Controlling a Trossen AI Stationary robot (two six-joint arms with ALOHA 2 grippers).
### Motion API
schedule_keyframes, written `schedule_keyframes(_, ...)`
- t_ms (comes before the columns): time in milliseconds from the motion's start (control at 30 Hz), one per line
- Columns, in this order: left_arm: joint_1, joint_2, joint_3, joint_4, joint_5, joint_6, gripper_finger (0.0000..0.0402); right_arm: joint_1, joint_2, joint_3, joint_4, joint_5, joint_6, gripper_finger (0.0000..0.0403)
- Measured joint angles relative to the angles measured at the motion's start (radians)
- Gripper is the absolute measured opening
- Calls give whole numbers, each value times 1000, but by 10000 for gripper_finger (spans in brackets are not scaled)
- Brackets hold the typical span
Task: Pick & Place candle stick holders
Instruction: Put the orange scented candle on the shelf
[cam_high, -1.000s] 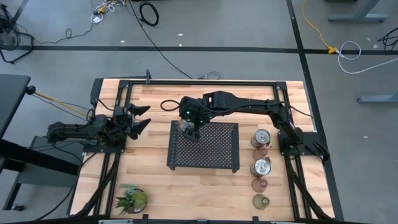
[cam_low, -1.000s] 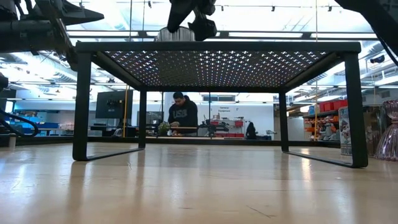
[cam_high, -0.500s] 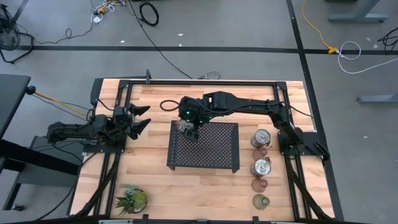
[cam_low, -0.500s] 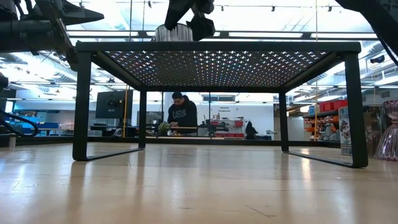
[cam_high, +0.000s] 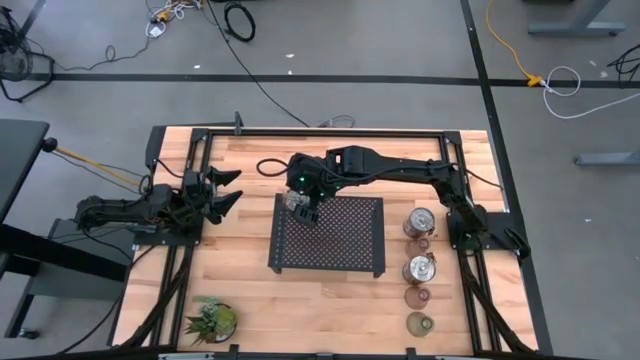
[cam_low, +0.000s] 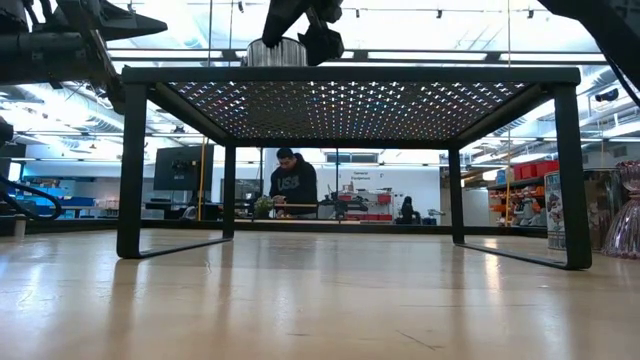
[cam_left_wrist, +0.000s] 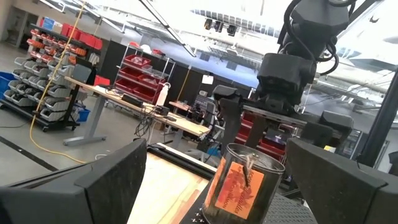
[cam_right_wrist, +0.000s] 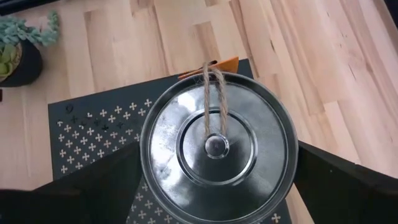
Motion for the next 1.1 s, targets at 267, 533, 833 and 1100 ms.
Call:
schedule_keyframes(267,0,0,0,0,0,0,385,0,0,0,0,-4,-20,380)
schedule_keyframes(533,0,0,0,0,0,0,385,0,0,0,7,19,-9,380)
schedule_keyframes(833,0,0,0,0,0,0,385,0,0,0,7,-4,10,380)
schedule_keyframes(1100,0,0,0,0,0,0,385,0,0,0,7,-4,40,380)
